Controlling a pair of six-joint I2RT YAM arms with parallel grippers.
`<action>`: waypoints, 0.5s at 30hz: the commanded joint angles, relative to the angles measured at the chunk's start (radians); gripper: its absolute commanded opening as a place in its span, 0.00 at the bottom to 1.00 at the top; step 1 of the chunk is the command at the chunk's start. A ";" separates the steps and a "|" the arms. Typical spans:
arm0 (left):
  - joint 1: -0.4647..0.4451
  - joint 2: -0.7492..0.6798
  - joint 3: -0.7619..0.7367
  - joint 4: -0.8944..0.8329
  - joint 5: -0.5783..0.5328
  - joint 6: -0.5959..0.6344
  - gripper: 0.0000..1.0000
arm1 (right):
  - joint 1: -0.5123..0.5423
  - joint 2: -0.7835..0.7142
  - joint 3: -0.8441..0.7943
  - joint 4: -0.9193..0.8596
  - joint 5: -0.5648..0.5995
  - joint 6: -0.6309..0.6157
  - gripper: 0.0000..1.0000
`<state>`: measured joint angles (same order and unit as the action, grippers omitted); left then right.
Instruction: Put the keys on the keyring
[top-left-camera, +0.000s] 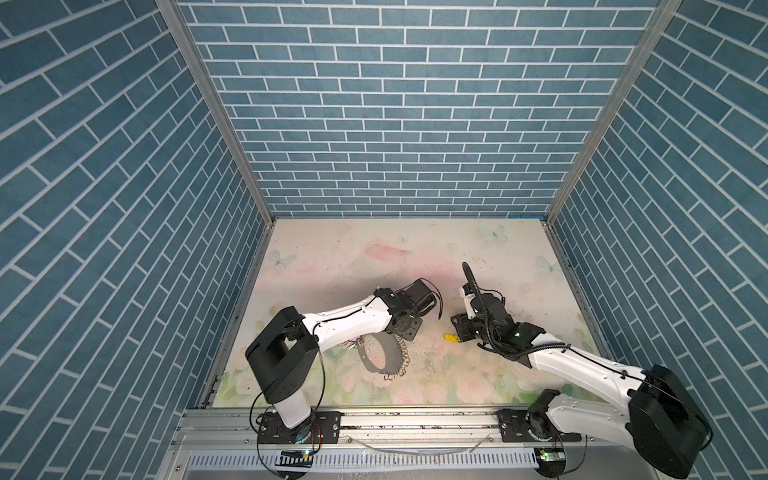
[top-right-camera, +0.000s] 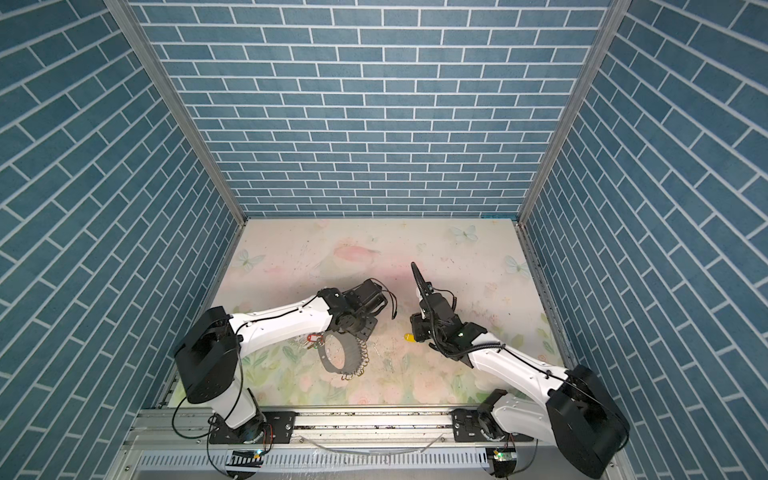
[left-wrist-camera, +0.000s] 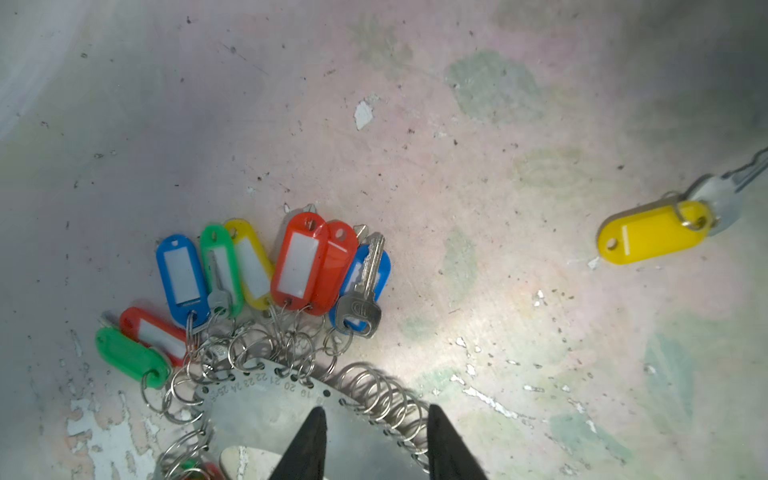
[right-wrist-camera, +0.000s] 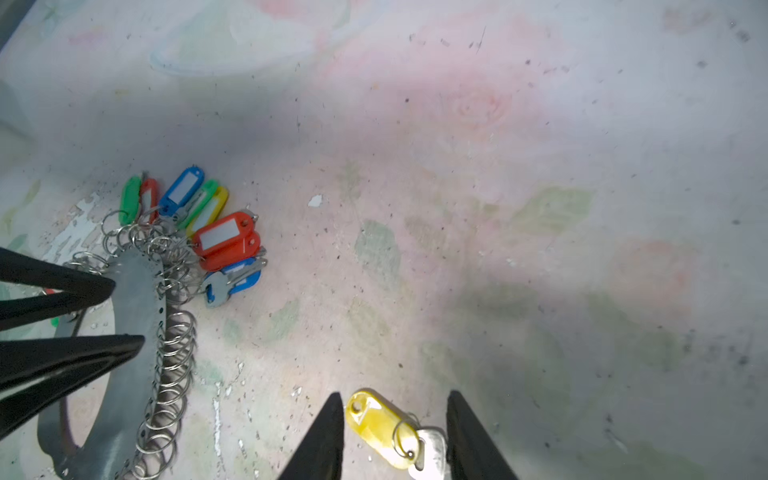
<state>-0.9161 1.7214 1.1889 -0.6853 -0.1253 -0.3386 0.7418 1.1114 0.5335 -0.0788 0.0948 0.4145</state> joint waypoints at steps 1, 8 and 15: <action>-0.008 0.053 0.058 -0.137 -0.040 0.089 0.41 | -0.008 -0.053 -0.040 0.013 0.067 -0.063 0.42; -0.033 0.142 0.142 -0.237 -0.090 0.161 0.41 | -0.017 -0.094 -0.090 0.071 0.075 -0.082 0.43; -0.038 0.190 0.161 -0.250 -0.090 0.182 0.41 | -0.023 -0.104 -0.102 0.092 0.070 -0.091 0.44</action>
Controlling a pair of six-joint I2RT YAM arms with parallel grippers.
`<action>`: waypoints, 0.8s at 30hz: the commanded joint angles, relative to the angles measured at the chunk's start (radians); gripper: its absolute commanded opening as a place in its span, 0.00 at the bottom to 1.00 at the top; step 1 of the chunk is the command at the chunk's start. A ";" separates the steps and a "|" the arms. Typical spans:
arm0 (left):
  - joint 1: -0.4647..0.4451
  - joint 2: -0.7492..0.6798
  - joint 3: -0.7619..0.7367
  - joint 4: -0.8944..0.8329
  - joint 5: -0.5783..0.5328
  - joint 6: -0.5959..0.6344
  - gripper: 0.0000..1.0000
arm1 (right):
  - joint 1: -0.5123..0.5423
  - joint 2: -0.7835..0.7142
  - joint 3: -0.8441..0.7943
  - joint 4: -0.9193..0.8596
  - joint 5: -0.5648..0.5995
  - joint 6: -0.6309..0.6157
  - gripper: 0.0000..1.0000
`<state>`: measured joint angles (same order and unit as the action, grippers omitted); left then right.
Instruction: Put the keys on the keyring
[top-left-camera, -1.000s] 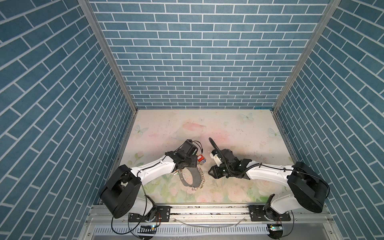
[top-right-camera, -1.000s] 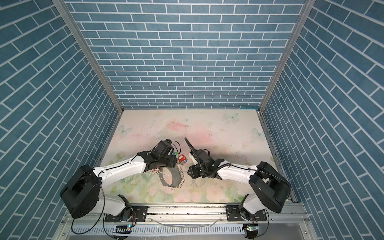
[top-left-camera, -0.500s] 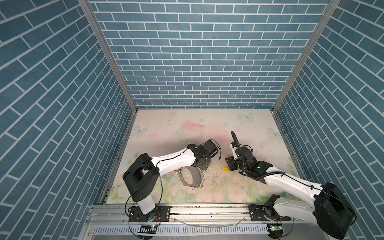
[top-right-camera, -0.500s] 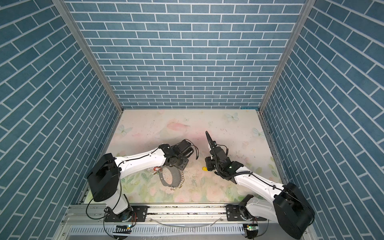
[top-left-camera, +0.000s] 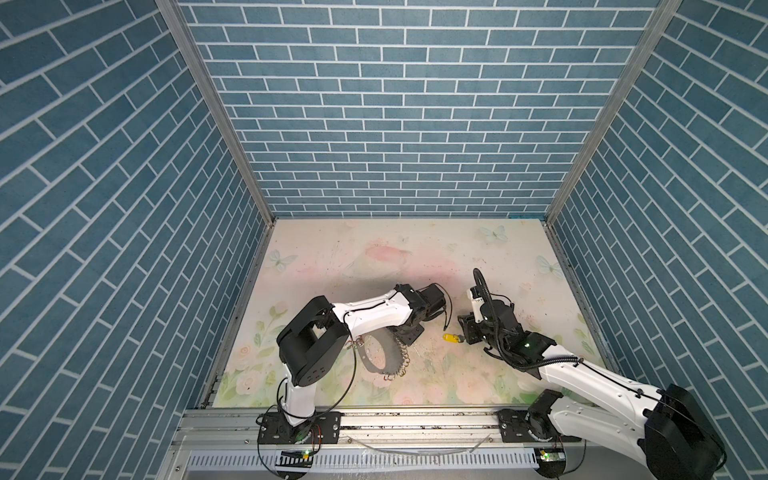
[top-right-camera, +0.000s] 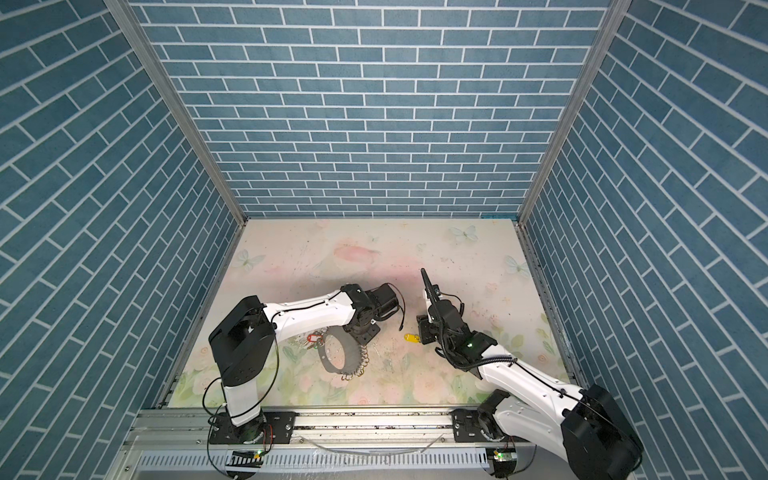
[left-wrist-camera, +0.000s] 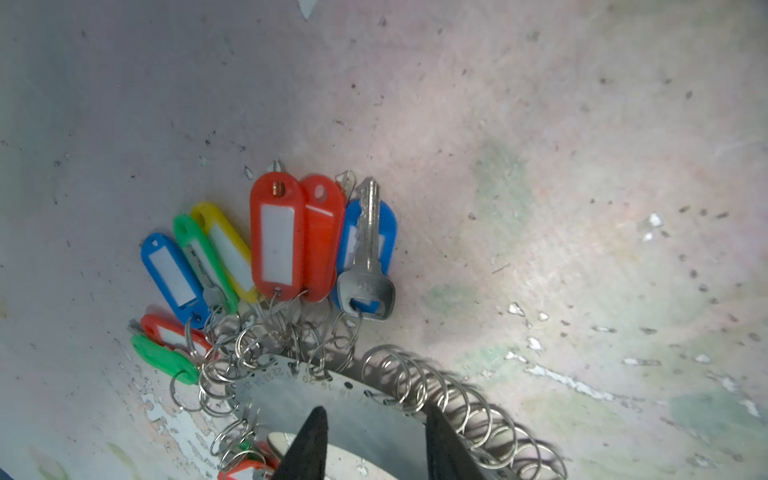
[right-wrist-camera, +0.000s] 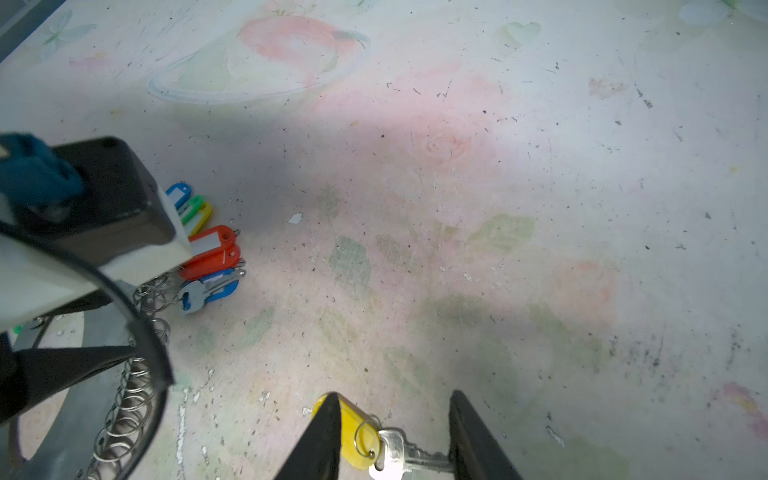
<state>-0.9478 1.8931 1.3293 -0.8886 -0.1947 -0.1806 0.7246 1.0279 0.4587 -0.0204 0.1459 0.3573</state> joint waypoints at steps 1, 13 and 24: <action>-0.007 0.025 0.022 -0.043 -0.016 0.027 0.41 | -0.007 -0.022 -0.031 0.040 0.013 -0.032 0.44; -0.009 0.064 0.016 -0.012 -0.047 0.026 0.33 | -0.008 -0.015 -0.045 0.072 -0.013 -0.018 0.45; -0.009 0.070 0.012 0.013 -0.073 0.022 0.27 | -0.008 0.004 -0.045 0.088 -0.029 -0.009 0.46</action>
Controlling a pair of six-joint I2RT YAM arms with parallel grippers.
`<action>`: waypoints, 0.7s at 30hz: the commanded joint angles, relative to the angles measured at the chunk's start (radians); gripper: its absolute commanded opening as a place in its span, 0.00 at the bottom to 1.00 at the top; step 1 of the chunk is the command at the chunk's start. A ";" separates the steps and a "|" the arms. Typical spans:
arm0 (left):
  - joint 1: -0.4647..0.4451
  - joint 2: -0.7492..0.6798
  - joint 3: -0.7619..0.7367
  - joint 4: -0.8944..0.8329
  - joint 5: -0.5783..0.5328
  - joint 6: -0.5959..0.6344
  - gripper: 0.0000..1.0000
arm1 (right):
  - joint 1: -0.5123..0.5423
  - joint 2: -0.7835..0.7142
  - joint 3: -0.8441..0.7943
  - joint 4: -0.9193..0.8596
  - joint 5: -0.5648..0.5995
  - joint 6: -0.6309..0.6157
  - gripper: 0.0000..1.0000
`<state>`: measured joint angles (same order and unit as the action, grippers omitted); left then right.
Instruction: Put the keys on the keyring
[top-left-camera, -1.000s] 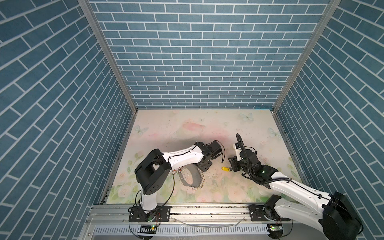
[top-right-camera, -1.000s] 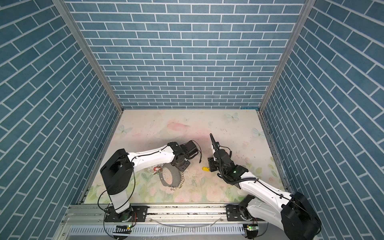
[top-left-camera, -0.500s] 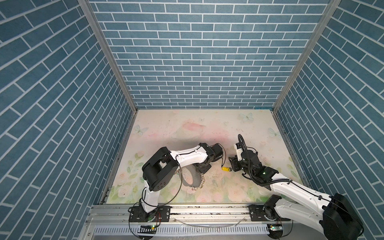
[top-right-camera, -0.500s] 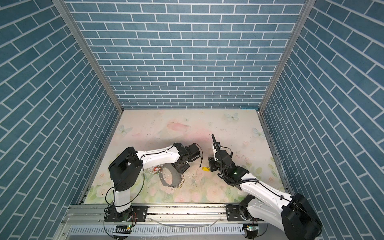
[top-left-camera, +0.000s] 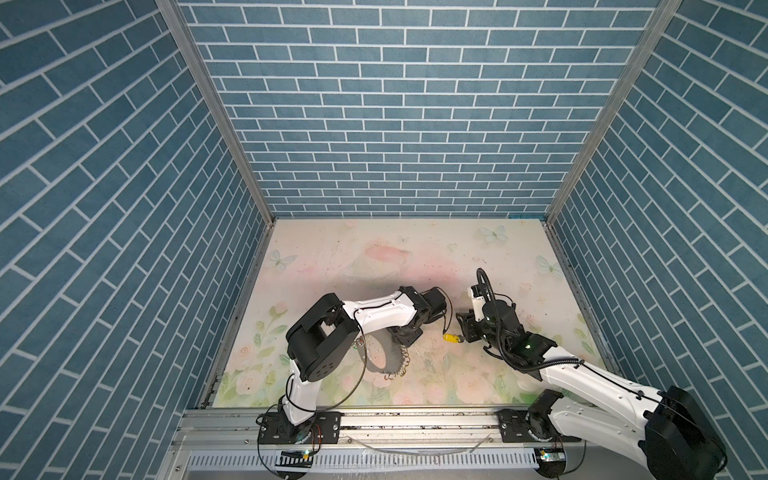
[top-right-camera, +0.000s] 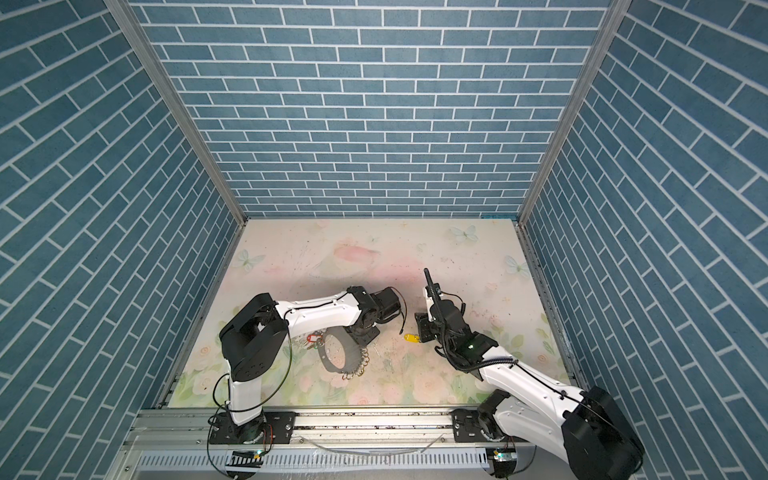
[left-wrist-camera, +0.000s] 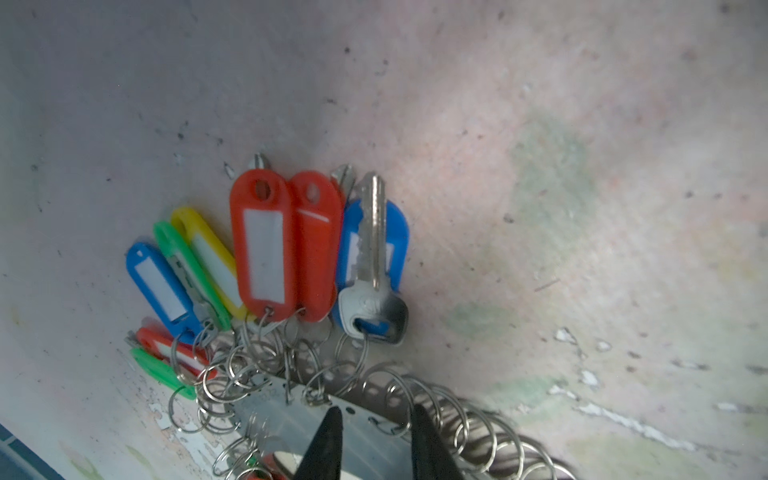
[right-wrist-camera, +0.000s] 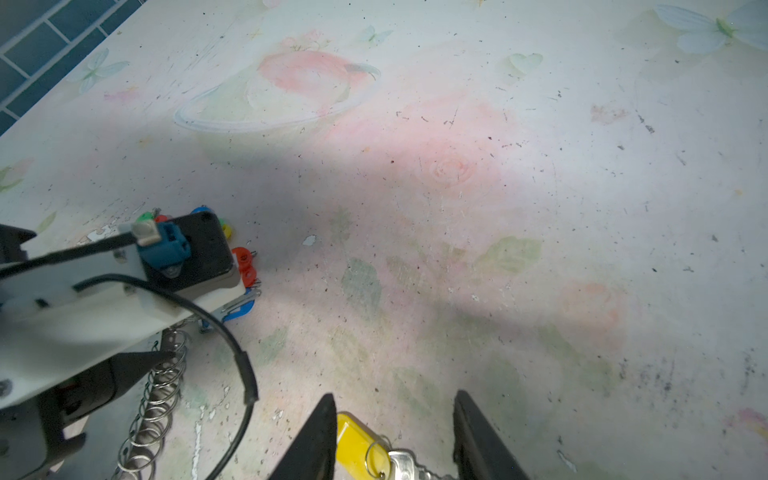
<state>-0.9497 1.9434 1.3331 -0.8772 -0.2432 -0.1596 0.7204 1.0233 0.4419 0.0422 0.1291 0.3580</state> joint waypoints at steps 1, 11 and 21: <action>-0.007 0.018 0.008 0.004 -0.025 -0.001 0.25 | -0.004 0.010 -0.027 0.028 -0.014 -0.010 0.46; -0.007 0.007 -0.003 0.009 -0.051 -0.012 0.20 | -0.004 0.023 -0.028 0.038 -0.020 -0.010 0.47; -0.007 0.001 -0.018 0.020 -0.051 -0.029 0.20 | -0.004 0.033 -0.031 0.051 -0.030 -0.004 0.47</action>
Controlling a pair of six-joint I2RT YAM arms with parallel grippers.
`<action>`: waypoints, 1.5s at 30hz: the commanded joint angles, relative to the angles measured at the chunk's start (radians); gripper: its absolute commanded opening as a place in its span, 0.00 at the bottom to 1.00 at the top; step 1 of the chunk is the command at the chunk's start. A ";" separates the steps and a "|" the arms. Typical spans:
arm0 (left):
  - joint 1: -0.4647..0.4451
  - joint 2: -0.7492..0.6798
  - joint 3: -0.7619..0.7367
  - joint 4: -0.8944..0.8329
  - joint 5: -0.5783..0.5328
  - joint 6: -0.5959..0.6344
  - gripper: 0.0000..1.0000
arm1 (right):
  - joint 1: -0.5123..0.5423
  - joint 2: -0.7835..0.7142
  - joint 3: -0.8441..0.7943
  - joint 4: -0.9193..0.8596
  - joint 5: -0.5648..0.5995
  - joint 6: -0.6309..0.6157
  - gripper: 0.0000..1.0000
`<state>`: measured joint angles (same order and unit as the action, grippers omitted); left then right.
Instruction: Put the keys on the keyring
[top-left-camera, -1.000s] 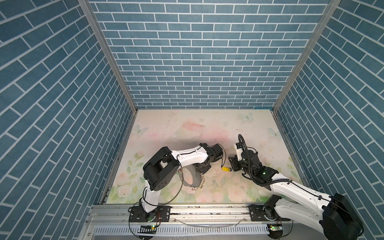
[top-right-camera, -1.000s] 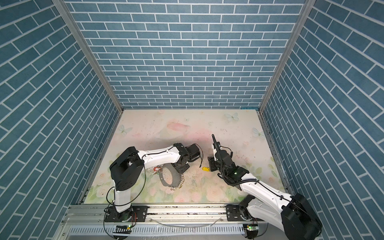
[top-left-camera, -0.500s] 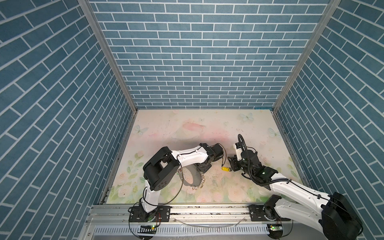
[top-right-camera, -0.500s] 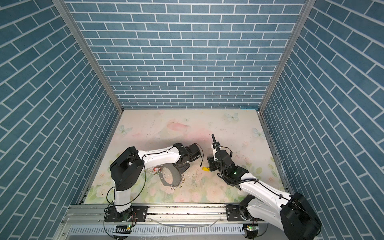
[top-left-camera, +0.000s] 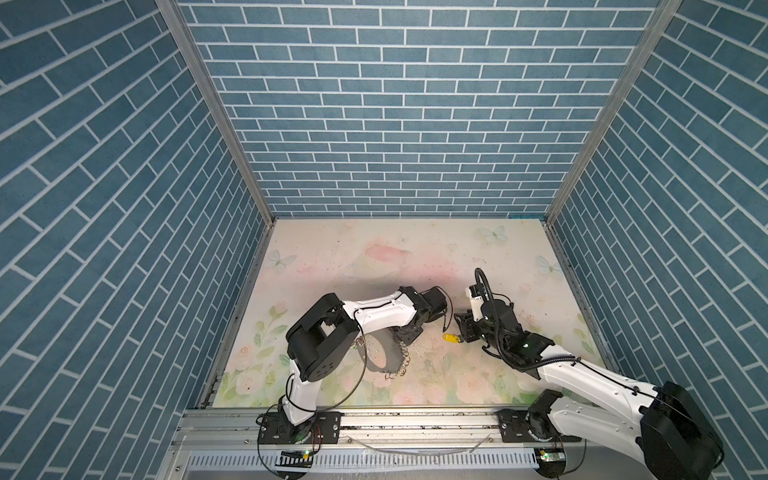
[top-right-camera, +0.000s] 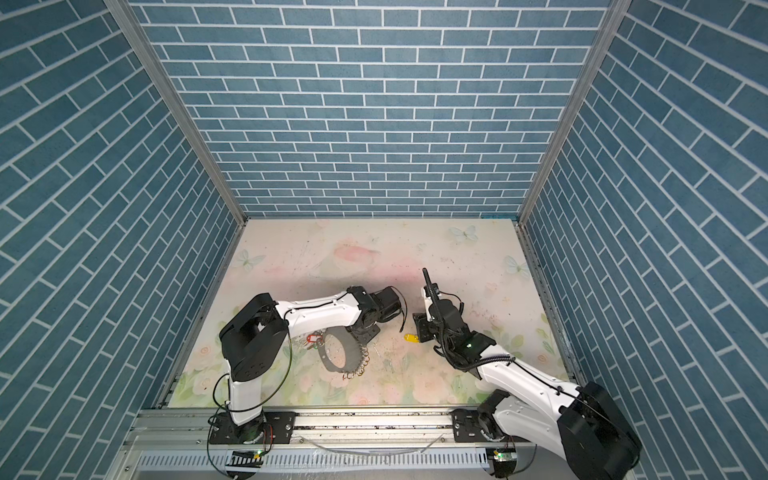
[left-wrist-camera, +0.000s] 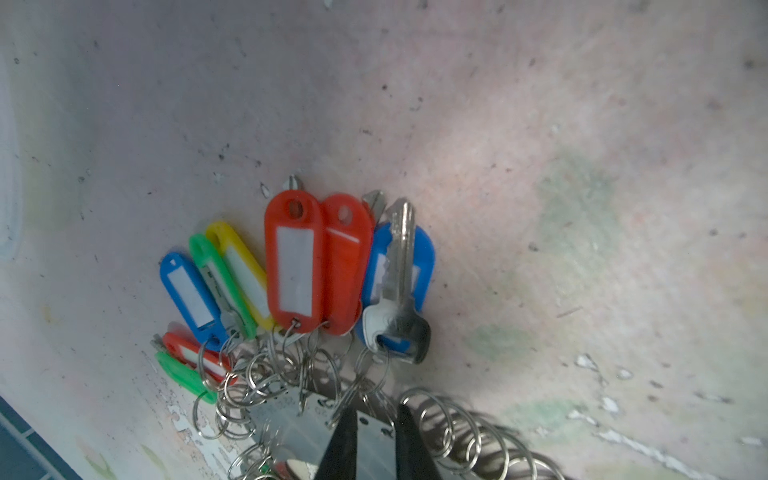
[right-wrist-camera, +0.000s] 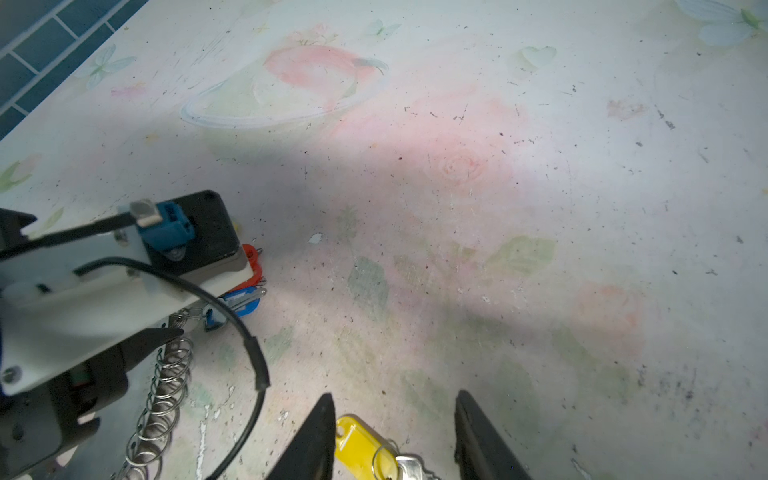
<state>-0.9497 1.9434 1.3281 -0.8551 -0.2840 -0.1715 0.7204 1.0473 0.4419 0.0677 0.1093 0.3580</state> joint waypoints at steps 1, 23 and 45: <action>-0.006 -0.001 -0.017 0.000 -0.008 -0.019 0.20 | -0.004 0.010 -0.029 0.024 -0.011 -0.004 0.47; -0.013 0.004 -0.017 0.012 -0.004 -0.043 0.26 | -0.004 0.035 -0.029 0.040 -0.022 -0.002 0.48; -0.011 0.011 -0.036 0.012 -0.040 -0.055 0.12 | -0.003 0.044 -0.028 0.047 -0.027 -0.002 0.48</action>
<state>-0.9558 1.9583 1.3064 -0.8314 -0.2996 -0.2180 0.7197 1.0813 0.4416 0.0914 0.0860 0.3584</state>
